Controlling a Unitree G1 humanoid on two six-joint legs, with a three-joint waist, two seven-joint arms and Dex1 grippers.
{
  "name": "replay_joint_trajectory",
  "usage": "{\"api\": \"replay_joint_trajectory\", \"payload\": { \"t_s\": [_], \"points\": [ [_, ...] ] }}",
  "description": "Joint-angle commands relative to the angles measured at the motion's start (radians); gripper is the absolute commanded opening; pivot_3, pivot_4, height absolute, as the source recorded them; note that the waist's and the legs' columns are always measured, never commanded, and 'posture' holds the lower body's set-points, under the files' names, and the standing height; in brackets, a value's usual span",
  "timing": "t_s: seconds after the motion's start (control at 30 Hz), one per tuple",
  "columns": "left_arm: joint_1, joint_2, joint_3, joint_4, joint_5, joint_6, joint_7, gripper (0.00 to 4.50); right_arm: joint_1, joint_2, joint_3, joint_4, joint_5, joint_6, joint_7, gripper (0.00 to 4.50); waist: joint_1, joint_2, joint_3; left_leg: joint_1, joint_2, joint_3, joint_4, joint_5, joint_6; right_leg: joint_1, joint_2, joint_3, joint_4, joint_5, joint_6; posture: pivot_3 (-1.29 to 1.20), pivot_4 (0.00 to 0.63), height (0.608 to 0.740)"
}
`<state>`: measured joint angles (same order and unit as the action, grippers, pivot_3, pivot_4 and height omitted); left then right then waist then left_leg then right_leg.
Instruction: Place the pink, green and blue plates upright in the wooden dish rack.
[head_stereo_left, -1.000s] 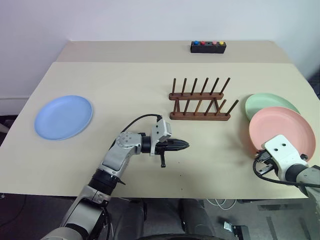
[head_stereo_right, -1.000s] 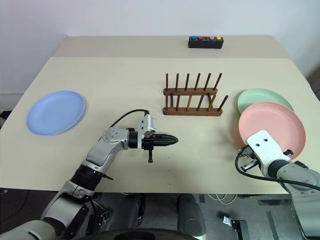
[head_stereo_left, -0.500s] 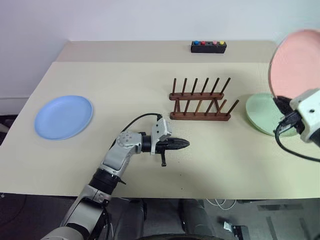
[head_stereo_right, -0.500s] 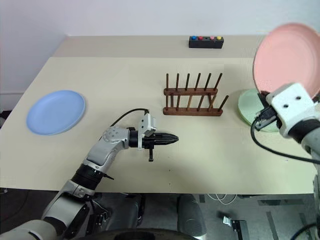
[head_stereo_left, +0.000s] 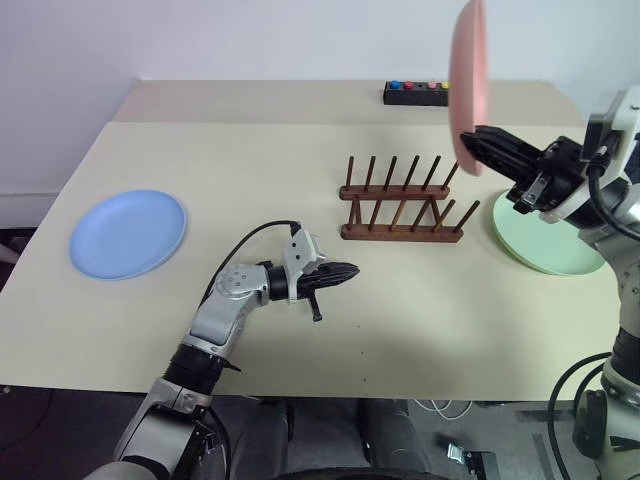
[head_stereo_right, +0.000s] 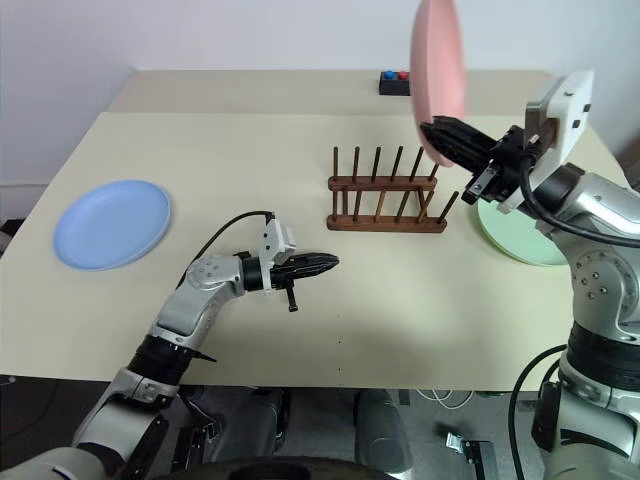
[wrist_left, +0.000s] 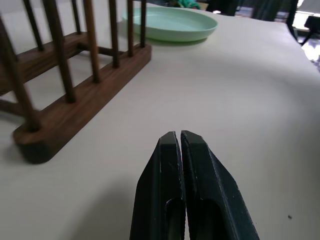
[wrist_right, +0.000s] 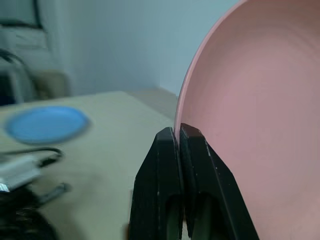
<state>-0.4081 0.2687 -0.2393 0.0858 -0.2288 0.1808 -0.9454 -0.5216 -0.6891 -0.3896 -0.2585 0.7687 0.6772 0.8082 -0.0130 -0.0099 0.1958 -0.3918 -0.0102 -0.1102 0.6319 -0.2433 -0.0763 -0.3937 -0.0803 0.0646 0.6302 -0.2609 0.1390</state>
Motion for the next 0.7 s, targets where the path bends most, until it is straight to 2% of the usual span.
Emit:
{"api": "replay_joint_trajectory", "payload": {
  "t_s": [0.03,0.2,0.7],
  "points": [
    [0.017,0.007,0.014,-0.066,-0.009,0.005,0.024,0.1,-0.041,-0.008,-0.019,0.071,0.067,0.013,0.043,0.01,-0.001,0.0,0.0,0.0,0.0,0.0,0.0,0.0,0.0,0.0,0.0,0.0,0.0,0.0,0.0,0.0,0.15,0.734],
    [0.032,0.017,0.014,-0.091,-0.011,0.015,0.044,0.1,-0.097,-0.02,-0.02,0.226,0.096,0.042,0.085,0.01,-0.003,0.0,0.0,0.0,0.0,0.0,-0.001,0.0,0.0,-0.001,0.0,0.0,0.0,0.0,0.0,0.0,0.15,0.734],
    [0.046,0.031,0.014,-0.115,-0.013,0.029,0.071,0.1,-0.167,-0.057,-0.005,0.423,0.091,0.078,0.189,0.01,-0.004,0.0,0.0,0.0,0.0,0.0,-0.001,0.0,0.0,-0.001,0.0,0.0,0.0,0.0,0.0,0.0,0.15,0.734]
  ]
}}
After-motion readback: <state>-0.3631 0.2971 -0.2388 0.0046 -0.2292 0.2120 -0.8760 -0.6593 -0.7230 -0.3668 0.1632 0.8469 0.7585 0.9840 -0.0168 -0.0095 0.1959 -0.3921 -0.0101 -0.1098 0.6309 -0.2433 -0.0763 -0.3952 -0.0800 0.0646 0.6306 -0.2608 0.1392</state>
